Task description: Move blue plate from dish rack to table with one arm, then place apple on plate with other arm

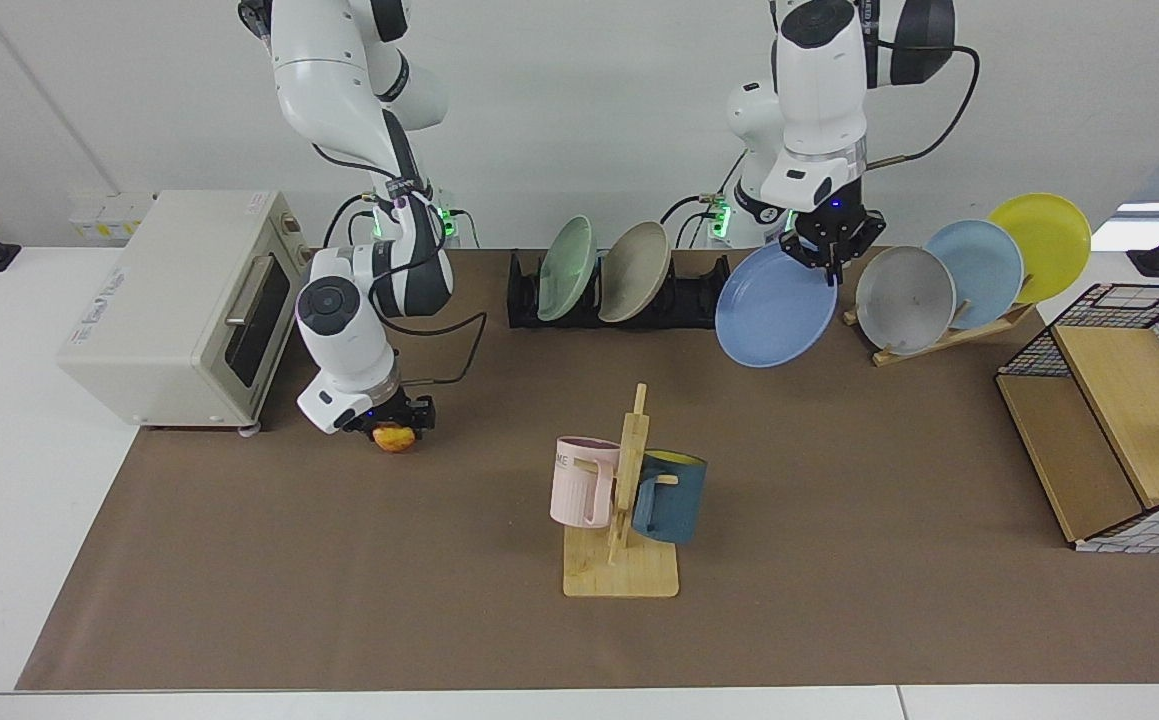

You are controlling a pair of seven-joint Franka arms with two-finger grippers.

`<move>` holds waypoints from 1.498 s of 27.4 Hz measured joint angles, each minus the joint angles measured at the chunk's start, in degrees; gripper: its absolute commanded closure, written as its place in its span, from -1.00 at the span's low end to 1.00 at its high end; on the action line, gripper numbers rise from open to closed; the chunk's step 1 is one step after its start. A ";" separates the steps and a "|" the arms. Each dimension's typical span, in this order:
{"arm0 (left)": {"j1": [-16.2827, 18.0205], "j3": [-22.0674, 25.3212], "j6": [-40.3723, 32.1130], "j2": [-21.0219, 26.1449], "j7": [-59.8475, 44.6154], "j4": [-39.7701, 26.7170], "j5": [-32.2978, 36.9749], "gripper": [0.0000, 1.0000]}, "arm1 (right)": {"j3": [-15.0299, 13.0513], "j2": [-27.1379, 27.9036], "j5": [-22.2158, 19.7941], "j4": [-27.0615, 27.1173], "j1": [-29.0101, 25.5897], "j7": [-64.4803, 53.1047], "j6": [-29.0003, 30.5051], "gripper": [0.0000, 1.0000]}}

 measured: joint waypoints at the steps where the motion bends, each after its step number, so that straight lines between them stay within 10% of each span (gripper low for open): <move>1: 0.24 0.22 0.07 1.51 -1.49 1.40 -0.56 1.00 | 0.02 0.01 0.00 0.06 0.03 0.00 0.00 1.00; 13: 0.39 2.79 8.75 9.73 -6.93 4.86 -18.22 1.00 | -0.15 -1.14 0.00 7.53 0.19 0.35 -8.21 1.00; 27: -9.62 1.36 24.51 20.71 -11.48 -0.77 -20.91 1.00 | -0.62 -11.71 0.01 9.78 -0.07 0.43 -19.91 1.00; 41: -14.03 1.39 34.77 21.32 -12.21 -9.69 -20.91 1.00 | -0.58 -14.52 0.01 9.37 -0.05 0.46 -21.80 1.00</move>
